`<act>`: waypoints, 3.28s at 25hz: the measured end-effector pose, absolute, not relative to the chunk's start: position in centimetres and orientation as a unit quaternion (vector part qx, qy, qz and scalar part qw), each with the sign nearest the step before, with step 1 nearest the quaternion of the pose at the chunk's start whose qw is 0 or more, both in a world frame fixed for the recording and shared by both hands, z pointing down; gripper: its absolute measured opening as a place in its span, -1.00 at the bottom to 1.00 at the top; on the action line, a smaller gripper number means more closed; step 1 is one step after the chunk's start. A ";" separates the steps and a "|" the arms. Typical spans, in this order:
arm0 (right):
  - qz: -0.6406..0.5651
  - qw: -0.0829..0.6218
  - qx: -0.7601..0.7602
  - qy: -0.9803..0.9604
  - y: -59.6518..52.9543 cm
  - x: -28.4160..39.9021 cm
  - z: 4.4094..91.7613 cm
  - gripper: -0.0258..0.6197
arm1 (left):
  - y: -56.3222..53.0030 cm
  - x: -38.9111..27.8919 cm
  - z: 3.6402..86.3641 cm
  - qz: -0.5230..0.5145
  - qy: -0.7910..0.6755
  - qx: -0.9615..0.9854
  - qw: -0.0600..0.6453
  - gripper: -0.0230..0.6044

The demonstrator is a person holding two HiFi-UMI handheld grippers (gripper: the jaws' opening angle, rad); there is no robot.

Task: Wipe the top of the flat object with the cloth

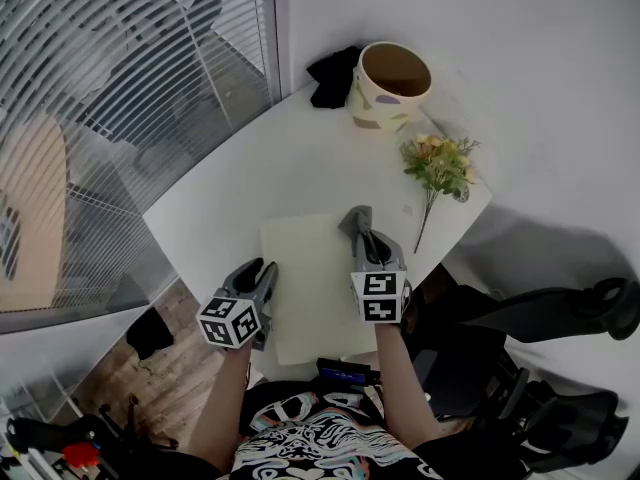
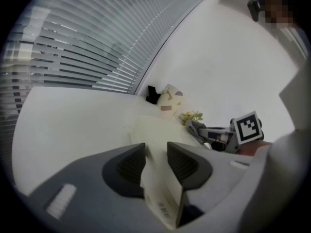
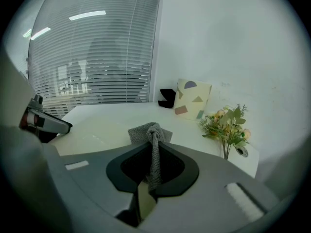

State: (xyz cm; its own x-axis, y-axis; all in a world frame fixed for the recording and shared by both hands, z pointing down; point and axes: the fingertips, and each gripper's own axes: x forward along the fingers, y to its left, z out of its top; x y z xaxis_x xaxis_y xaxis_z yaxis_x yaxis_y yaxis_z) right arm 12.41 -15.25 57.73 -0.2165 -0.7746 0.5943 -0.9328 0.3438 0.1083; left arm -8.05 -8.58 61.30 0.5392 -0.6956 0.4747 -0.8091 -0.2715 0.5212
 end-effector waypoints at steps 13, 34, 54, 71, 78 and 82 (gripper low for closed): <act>0.163 0.308 0.541 -0.766 -15.8 11.8 59.4 -0.86 | -8.5 -8.0 61.5 0.071 -0.475 0.792 0.377 -0.42; 0.158 0.350 0.520 -0.763 -16.2 10.3 60.4 -0.87 | -8.6 -8.0 61.6 0.054 -0.473 0.793 0.381 -0.42; 0.152 0.358 0.504 -0.771 -16.3 8.4 60.4 -0.87 | -8.5 -8.1 61.7 0.045 -0.474 0.791 0.383 -0.41; 0.148 0.360 0.491 -0.779 -16.2 7.0 60.4 -0.87 | -8.5 -8.2 61.7 0.036 -0.475 0.791 0.385 -0.41; 0.144 0.361 0.487 -0.782 -16.1 6.5 60.4 -0.87 | -8.5 -8.2 61.8 0.032 -0.473 0.791 0.387 -0.40; 0.148 0.361 0.484 -0.784 -16.0 6.4 60.4 -0.87 | -8.5 -8.2 61.8 0.023 -0.473 0.791 0.388 -0.39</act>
